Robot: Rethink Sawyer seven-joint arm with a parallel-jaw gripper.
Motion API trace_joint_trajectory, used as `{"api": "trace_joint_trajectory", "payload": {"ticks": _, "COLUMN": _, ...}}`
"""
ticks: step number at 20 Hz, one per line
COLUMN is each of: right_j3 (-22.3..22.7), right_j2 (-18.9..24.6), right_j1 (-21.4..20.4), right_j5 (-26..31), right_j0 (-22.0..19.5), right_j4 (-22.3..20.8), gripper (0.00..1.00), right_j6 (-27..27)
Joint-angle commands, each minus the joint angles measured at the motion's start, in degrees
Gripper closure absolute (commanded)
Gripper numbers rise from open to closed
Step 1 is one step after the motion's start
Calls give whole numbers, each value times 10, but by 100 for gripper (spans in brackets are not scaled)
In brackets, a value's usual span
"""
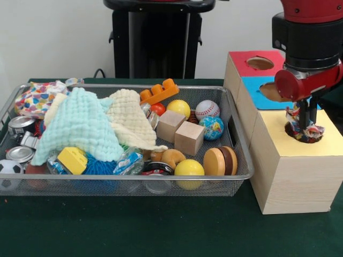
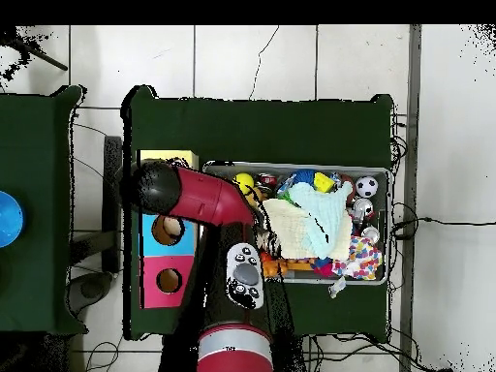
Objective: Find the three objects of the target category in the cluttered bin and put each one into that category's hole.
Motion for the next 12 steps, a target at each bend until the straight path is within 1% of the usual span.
{"api": "trace_joint_trajectory", "payload": {"ticks": 1, "right_j3": 101, "right_j2": 49, "right_j1": -20, "right_j5": -9, "right_j0": -27, "right_j4": -1, "gripper": 100, "right_j6": 118}}
{"api": "trace_joint_trajectory", "payload": {"ticks": 4, "right_j3": 105, "right_j2": 51, "right_j1": -13, "right_j5": -32, "right_j0": -32, "right_j4": -12, "gripper": 100, "right_j6": 112}}
{"api": "trace_joint_trajectory", "payload": {"ticks": 7, "right_j3": 91, "right_j2": 38, "right_j1": 12, "right_j5": -44, "right_j0": -24, "right_j4": -33, "gripper": 100, "right_j6": 107}}
{"api": "trace_joint_trajectory", "payload": {"ticks": 8, "right_j3": 91, "right_j2": 41, "right_j1": 18, "right_j5": -55, "right_j0": -25, "right_j4": -37, "gripper": 100, "right_j6": 102}}
{"api": "trace_joint_trajectory", "payload": {"ticks": 9, "right_j3": 92, "right_j2": 45, "right_j1": 22, "right_j5": -66, "right_j0": -28, "right_j4": -39, "gripper": 100, "right_j6": 99}}
{"api": "trace_joint_trajectory", "payload": {"ticks": 12, "right_j3": 89, "right_j2": 46, "right_j1": 25, "right_j5": -69, "right_j0": -29, "right_j4": -41, "gripper": 100, "right_j6": 95}}
